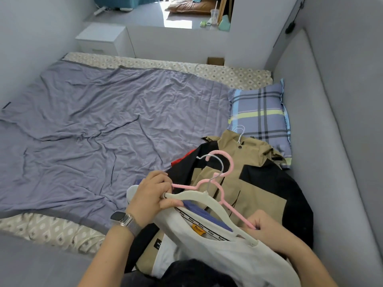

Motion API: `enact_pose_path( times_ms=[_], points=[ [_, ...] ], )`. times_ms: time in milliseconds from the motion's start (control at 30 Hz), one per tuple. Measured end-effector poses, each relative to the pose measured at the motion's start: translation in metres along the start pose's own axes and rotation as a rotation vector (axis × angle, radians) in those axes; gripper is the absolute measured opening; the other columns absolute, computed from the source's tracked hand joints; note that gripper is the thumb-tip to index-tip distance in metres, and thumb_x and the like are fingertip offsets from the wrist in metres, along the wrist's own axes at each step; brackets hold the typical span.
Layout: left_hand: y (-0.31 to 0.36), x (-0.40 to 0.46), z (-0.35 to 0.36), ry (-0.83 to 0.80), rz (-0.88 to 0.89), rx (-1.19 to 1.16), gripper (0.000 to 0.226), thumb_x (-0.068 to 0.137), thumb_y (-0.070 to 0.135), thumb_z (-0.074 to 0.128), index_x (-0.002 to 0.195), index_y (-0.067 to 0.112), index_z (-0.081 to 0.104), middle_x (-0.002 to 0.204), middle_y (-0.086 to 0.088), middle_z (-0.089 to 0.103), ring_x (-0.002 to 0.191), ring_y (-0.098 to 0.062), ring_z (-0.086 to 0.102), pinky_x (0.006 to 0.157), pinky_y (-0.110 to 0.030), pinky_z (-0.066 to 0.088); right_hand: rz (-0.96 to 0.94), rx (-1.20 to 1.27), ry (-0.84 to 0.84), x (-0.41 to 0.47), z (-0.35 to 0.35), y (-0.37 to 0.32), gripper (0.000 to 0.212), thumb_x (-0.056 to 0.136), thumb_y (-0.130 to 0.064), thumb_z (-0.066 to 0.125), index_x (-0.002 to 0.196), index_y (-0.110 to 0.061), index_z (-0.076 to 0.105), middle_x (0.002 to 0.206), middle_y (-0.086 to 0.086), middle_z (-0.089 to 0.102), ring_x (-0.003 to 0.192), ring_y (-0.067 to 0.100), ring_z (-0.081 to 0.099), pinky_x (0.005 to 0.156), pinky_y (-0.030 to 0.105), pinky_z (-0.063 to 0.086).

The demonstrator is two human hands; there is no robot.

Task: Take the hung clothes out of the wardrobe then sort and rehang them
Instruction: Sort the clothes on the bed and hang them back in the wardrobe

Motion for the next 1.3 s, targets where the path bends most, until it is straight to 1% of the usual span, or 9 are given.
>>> enact_pose_path(
  times_ms=[200,300,500,633,767,900,1033,1167,1300],
  points=[
    [-0.018,-0.048,-0.063,0.108,-0.06,0.049,0.052,0.066,0.086,0.036,0.053,0.036,0.026,0.064,0.023,0.038,0.066,-0.003,0.041,0.06,-0.029,0.032,-0.029,-0.11,0.034,0.005,0.037,-0.065,0.078,0.071,-0.065,0.066,0.058,0.011,0.053,0.053,0.007,0.035,0.05,0.017,0.026,0.049,0.026,0.024],
    [-0.041,-0.087,-0.099,0.199,-0.125,0.044,0.055,0.068,0.084,0.039,0.054,0.032,0.027,0.06,0.018,0.039,0.057,-0.002,0.038,0.056,-0.04,0.037,-0.043,-0.208,0.005,0.014,0.066,-0.102,0.067,0.077,-0.058,0.065,0.072,0.008,0.062,0.059,0.004,0.042,0.056,0.015,0.033,0.054,0.027,0.029],
    [-0.073,-0.174,-0.167,0.371,-0.235,-0.006,0.056,0.066,0.083,0.045,0.063,0.027,0.038,0.067,0.006,0.047,0.061,-0.006,0.048,0.057,-0.044,0.039,-0.168,-0.381,-0.039,0.032,0.132,-0.175,0.042,0.085,-0.036,0.067,0.057,-0.009,0.051,0.058,0.002,0.039,0.058,0.011,0.034,0.059,0.029,0.032],
    [-0.093,-0.214,-0.213,0.446,-0.29,0.003,0.058,0.065,0.083,0.046,0.061,0.026,0.037,0.067,0.003,0.048,0.073,-0.024,0.061,0.062,-0.052,0.042,-0.22,-0.188,-0.052,0.039,0.165,-0.21,0.009,0.082,-0.021,0.074,0.089,-0.017,0.069,0.087,0.0,0.071,0.078,0.01,0.064,0.075,0.024,0.051],
    [-0.108,-0.254,-0.238,0.484,-0.358,0.056,0.057,0.067,0.08,0.047,0.06,0.025,0.036,0.067,0.005,0.049,0.075,-0.019,0.063,0.061,-0.047,0.043,-0.235,-0.167,-0.069,0.042,0.181,-0.226,0.038,0.08,-0.006,0.074,0.114,-0.02,0.066,0.117,-0.007,0.067,0.105,0.005,0.064,0.086,0.022,0.052],
    [-0.108,-0.275,-0.248,0.526,-0.376,0.063,0.057,0.065,0.076,0.052,0.057,0.021,0.036,0.06,0.003,0.049,0.068,-0.014,0.056,0.06,-0.033,0.037,-0.091,-0.525,-0.328,0.048,0.217,-0.218,0.01,0.086,-0.02,0.068,0.095,-0.018,0.071,0.085,-0.008,0.068,0.071,0.002,0.058,0.071,0.021,0.047],
    [-0.103,-0.286,-0.26,0.549,-0.406,0.113,0.053,0.066,0.069,0.052,0.053,0.02,0.036,0.058,0.004,0.048,0.063,-0.014,0.051,0.057,-0.035,0.036,-0.148,-0.575,-0.212,0.054,0.223,-0.227,0.03,0.085,-0.028,0.064,0.055,-0.027,0.058,0.056,-0.013,0.048,0.052,0.005,0.039,0.054,0.022,0.032],
    [-0.099,-0.294,-0.272,0.573,-0.387,0.114,0.05,0.066,0.067,0.053,0.054,0.024,0.03,0.067,0.007,0.045,0.061,-0.009,0.042,0.055,-0.023,0.03,-0.264,-0.546,-0.126,0.053,0.219,-0.261,0.008,0.086,-0.018,0.067,0.084,-0.016,0.074,0.079,0.018,0.067,0.068,0.014,0.058,0.062,0.029,0.043],
    [-0.099,-0.306,-0.284,0.624,-0.417,0.115,0.05,0.065,0.066,0.053,0.054,0.021,0.034,0.059,-0.002,0.04,0.064,-0.012,0.041,0.058,-0.022,0.031,-0.341,-0.474,-0.31,0.036,0.242,-0.288,0.018,0.091,-0.005,0.06,0.098,-0.015,0.073,0.083,0.001,0.072,0.075,0.004,0.062,0.065,0.019,0.046]
  ],
)
Point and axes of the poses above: each hand's wrist, its own x-axis towards the middle knuckle, its own z-axis out of the palm, y = z × x, the point moved 4 cm from there along x, towards the middle knuckle
